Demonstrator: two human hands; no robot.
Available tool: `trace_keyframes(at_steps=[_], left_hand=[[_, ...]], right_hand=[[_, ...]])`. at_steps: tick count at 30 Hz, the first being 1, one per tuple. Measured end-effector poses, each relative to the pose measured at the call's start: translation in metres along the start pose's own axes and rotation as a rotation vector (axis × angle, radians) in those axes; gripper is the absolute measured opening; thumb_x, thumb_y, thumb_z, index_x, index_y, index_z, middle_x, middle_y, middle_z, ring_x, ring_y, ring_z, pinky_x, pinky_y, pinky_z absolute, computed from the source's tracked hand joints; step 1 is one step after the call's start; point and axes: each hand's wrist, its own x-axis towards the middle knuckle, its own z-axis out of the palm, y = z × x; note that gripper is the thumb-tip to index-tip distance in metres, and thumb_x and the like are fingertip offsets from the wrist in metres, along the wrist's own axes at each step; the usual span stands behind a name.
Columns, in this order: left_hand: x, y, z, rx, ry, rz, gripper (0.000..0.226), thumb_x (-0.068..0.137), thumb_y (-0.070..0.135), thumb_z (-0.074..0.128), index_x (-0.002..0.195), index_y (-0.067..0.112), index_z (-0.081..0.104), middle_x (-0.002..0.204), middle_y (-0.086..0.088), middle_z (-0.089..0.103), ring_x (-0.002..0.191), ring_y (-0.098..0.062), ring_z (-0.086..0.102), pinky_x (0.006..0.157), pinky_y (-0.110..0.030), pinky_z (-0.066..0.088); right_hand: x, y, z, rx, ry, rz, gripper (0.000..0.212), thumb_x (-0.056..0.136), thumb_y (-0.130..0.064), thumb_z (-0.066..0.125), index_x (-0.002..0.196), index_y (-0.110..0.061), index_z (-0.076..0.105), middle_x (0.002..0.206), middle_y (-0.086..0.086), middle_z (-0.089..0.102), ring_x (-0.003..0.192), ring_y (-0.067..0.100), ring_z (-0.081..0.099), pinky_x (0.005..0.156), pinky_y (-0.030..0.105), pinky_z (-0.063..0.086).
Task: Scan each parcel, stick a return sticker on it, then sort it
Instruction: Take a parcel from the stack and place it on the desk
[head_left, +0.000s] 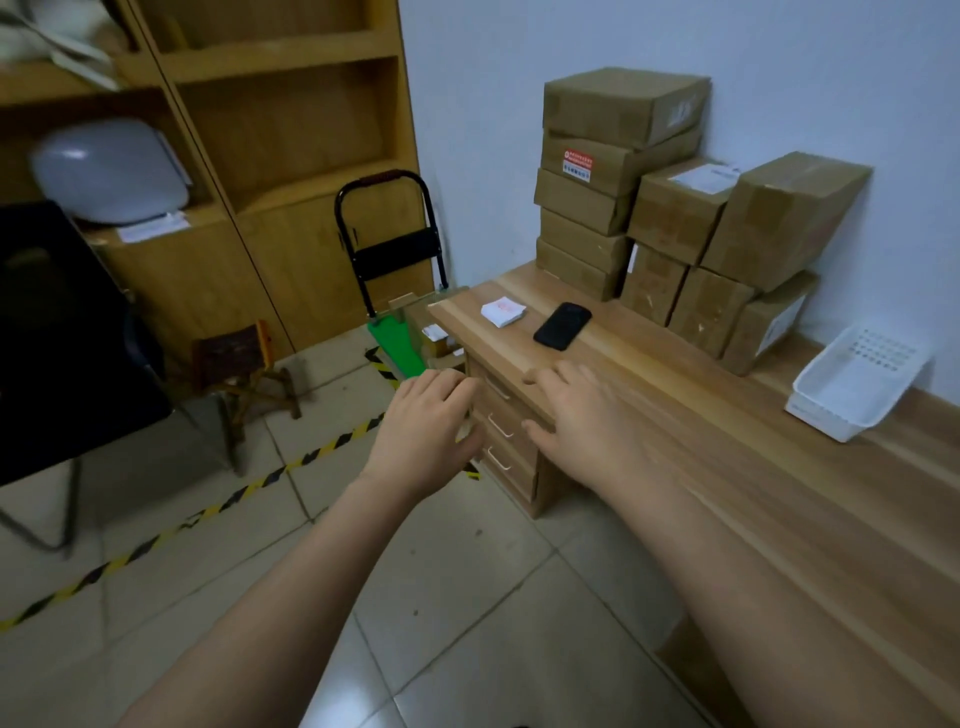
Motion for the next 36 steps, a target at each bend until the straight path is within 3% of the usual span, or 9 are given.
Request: trace_keyframes(at_steps=[6, 12, 16, 22, 27, 36], left_hand=[[0.081, -0.058, 0.020, -0.017, 0.017, -0.043, 0.036, 0.082, 0.029, 0.069, 0.115, 0.017, 0.063, 0.107, 0.000, 0.063, 0.102, -0.022, 0.057, 0.086, -0.034, 0.045], [0.152, -0.128, 0.056, -0.100, 0.045, -0.021, 0.036, 0.082, 0.031, 0.070, 0.113, 0.018, 0.063, 0.106, 0.001, 0.062, 0.101, -0.022, 0.057, 0.084, -0.035, 0.044], [0.203, -0.187, 0.076, -0.130, 0.024, 0.055, 0.034, 0.083, 0.032, 0.068, 0.114, 0.019, 0.062, 0.109, 0.001, 0.062, 0.104, -0.023, 0.056, 0.087, -0.036, 0.043], [0.281, -0.256, 0.097, -0.169, -0.020, 0.218, 0.031, 0.083, 0.029, 0.067, 0.112, 0.018, 0.062, 0.105, 0.001, 0.062, 0.099, -0.024, 0.058, 0.085, -0.038, 0.046], [0.343, -0.270, 0.114, -0.231, 0.004, 0.305, 0.033, 0.083, 0.031, 0.067, 0.114, 0.019, 0.062, 0.108, 0.002, 0.063, 0.101, -0.021, 0.058, 0.085, -0.036, 0.045], [0.455, -0.250, 0.155, -0.326, 0.051, 0.421, 0.033, 0.084, 0.033, 0.067, 0.114, 0.019, 0.062, 0.109, 0.002, 0.063, 0.102, -0.021, 0.057, 0.087, -0.034, 0.042]], right_hand=[[0.103, 0.012, 0.011, -0.008, 0.011, -0.015, 0.042, 0.087, -0.030, 0.063, 0.127, -0.021, 0.051, 0.124, -0.001, 0.050, 0.112, 0.020, 0.044, 0.091, 0.031, 0.037], [0.190, 0.017, 0.034, -0.027, 0.049, 0.034, 0.042, 0.085, -0.026, 0.066, 0.126, -0.021, 0.055, 0.124, 0.000, 0.053, 0.110, 0.024, 0.046, 0.079, 0.027, 0.030], [0.252, 0.016, 0.055, -0.049, 0.084, 0.134, 0.033, 0.082, -0.024, 0.066, 0.113, -0.015, 0.061, 0.108, 0.003, 0.055, 0.100, 0.028, 0.050, 0.081, 0.036, 0.040], [0.321, 0.007, 0.064, -0.079, 0.125, 0.278, 0.036, 0.086, -0.027, 0.063, 0.120, -0.017, 0.057, 0.116, 0.001, 0.053, 0.107, 0.024, 0.045, 0.086, 0.030, 0.033], [0.353, 0.015, 0.054, -0.140, 0.158, 0.395, 0.045, 0.086, -0.028, 0.063, 0.129, -0.020, 0.052, 0.121, -0.001, 0.051, 0.111, 0.021, 0.044, 0.093, 0.032, 0.037], [0.409, 0.074, 0.033, -0.236, 0.247, 0.506, 0.044, 0.088, -0.031, 0.065, 0.128, -0.021, 0.051, 0.123, -0.002, 0.051, 0.113, 0.019, 0.046, 0.097, 0.032, 0.039]])
